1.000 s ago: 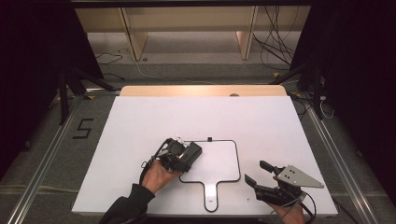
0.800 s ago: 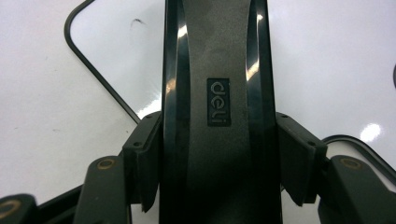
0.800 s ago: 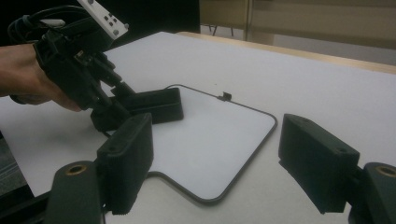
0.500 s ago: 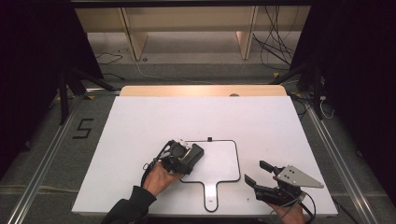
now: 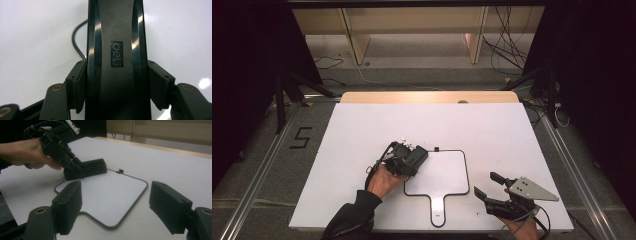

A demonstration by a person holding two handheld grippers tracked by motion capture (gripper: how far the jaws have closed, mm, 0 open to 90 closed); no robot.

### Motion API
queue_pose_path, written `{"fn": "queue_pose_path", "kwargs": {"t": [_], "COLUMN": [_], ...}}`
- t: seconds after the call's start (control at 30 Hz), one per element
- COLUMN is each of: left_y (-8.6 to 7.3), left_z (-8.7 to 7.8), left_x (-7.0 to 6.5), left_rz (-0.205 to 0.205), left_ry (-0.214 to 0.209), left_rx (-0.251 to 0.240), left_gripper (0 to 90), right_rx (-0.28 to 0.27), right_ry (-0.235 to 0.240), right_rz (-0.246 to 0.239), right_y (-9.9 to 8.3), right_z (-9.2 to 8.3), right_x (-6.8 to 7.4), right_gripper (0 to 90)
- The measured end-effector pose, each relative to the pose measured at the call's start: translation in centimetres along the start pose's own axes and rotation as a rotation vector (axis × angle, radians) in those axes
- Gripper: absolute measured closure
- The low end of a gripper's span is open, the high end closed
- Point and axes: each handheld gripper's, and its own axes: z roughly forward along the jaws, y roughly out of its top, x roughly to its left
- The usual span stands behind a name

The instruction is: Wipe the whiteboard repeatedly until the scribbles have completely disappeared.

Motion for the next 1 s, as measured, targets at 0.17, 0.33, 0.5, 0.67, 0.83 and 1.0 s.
{"fn": "queue_pose_path", "kwargs": {"t": [0.17,0.33,0.5,0.67,0.83,1.0], "left_y": [-0.9,-1.2,-0.4,0.7,1.0,0.7], "left_z": [-0.6,-0.7,-0.2,0.5,0.7,0.5], "left_x": [-1.3,-2.6,-2.2,-1.0,-0.8,-1.7], "left_rz": [0.046,0.077,0.051,0.000,-0.014,0.008], "left_ry": [-0.034,-0.051,-0.029,-0.003,0.005,-0.031], "left_rx": [0.014,0.013,0.000,-0.009,-0.016,-0.003], "left_gripper": [40.2,40.1,40.1,40.1,40.1,40.1], "right_rx": [0.002,0.001,0.004,0.001,-0.002,0.001], "right_ry": [0.002,0.001,0.002,0.001,0.002,0.002], "right_rz": [-0.006,-0.005,-0.006,-0.005,-0.001,-0.006], "right_y": [0.0,0.0,0.0,0.0,0.0,0.0], "right_z": [0.1,0.1,0.1,0.1,0.0,0.1], "right_x": [0.1,0.1,0.1,0.1,-0.1,0.1], "right_gripper": [27.2,27.2,27.3,27.3,27.2,27.2]}}
